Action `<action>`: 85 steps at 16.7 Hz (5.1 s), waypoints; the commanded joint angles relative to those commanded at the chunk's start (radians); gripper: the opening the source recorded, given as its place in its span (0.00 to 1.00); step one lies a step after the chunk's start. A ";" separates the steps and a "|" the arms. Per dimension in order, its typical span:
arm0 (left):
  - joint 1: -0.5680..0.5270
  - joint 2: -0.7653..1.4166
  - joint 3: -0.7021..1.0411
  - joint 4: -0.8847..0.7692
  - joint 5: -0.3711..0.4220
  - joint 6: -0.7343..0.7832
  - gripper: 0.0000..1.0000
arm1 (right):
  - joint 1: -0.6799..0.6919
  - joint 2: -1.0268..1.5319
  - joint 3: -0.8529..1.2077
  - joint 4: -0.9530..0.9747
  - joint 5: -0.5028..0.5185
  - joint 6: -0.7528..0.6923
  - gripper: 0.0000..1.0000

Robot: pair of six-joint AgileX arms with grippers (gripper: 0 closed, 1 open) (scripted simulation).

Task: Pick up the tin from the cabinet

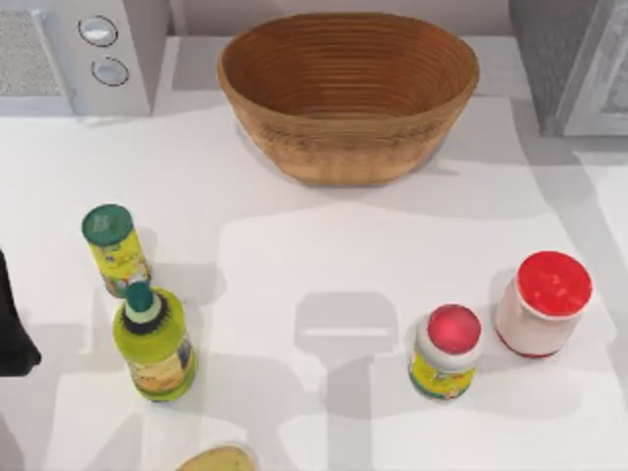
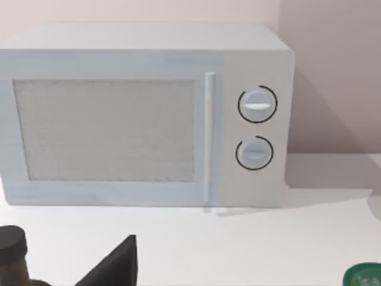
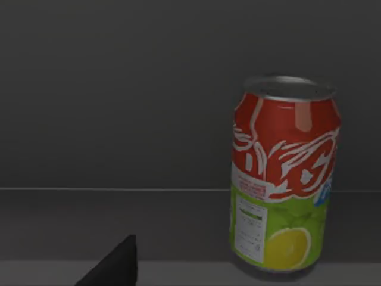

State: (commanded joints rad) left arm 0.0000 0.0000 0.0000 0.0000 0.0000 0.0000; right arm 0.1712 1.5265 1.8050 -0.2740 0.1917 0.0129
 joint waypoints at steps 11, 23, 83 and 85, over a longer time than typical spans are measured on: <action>0.000 0.000 0.000 0.000 0.000 0.000 1.00 | -0.010 0.123 0.104 0.022 -0.007 -0.001 1.00; 0.000 0.000 0.000 0.000 0.000 0.000 1.00 | -0.034 0.289 0.295 -0.003 -0.028 -0.001 0.92; 0.000 0.000 0.000 0.000 0.000 0.000 1.00 | -0.124 -1.300 -1.555 0.175 -0.139 -0.009 0.00; 0.000 0.000 0.000 0.000 0.000 0.000 1.00 | -0.146 -1.408 -1.679 0.221 -0.163 -0.011 0.00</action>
State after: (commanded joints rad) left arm 0.0000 0.0000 0.0000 0.0000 0.0000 0.0000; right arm 0.0252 0.1187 0.1259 -0.0528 0.0286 0.0021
